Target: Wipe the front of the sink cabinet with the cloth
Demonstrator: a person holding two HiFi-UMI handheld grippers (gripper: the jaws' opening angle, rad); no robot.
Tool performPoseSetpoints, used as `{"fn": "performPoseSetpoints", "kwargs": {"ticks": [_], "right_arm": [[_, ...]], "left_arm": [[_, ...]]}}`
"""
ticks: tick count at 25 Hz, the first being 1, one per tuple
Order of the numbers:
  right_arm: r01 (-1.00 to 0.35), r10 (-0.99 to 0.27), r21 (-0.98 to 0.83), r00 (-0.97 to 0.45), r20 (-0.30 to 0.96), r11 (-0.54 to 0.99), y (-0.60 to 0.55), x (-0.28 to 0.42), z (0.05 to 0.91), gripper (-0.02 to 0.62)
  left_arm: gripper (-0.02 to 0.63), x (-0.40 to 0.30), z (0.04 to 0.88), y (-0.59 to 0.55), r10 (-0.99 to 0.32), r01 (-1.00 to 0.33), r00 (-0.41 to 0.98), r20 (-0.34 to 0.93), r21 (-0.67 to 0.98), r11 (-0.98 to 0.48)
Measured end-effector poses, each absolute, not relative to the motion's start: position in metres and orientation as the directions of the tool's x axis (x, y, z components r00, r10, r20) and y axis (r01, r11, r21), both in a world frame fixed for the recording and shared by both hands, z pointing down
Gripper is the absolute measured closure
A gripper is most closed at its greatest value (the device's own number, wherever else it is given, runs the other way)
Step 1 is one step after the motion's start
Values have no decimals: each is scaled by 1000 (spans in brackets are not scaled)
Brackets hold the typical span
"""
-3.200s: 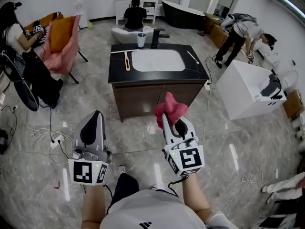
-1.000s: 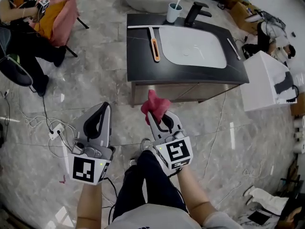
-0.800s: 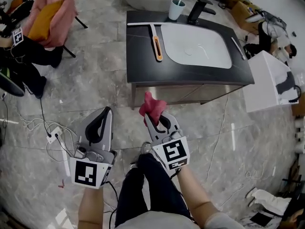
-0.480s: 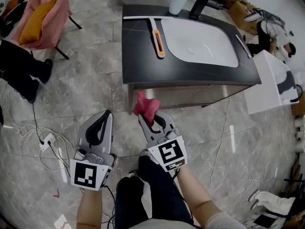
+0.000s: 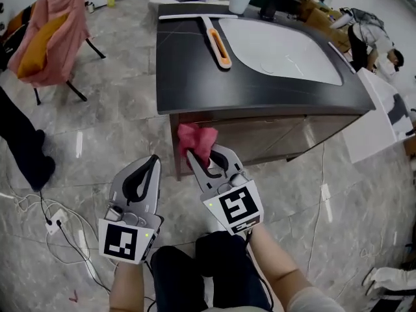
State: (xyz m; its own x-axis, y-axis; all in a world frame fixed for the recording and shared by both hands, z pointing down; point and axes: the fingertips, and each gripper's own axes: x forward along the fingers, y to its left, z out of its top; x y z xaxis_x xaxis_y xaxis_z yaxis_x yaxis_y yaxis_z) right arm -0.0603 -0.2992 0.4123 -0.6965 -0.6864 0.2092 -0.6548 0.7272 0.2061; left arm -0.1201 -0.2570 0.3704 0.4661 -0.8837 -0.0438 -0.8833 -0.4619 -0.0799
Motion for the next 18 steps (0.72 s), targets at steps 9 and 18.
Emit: {"fn": "performPoseSetpoints", "kwargs": {"ticks": [9,18], "right_arm": [[-737,-777,292,-629,32,609,-326,-49,430,545],[-723,-790,411,-614,-13,555,-322,-87,430,546]], "left_arm": [[601,-126,437,-268,-863,-884,468,-188,-91,-459],[601,-137,451,-253,-866,-895,446,-225,-75,-440]]}}
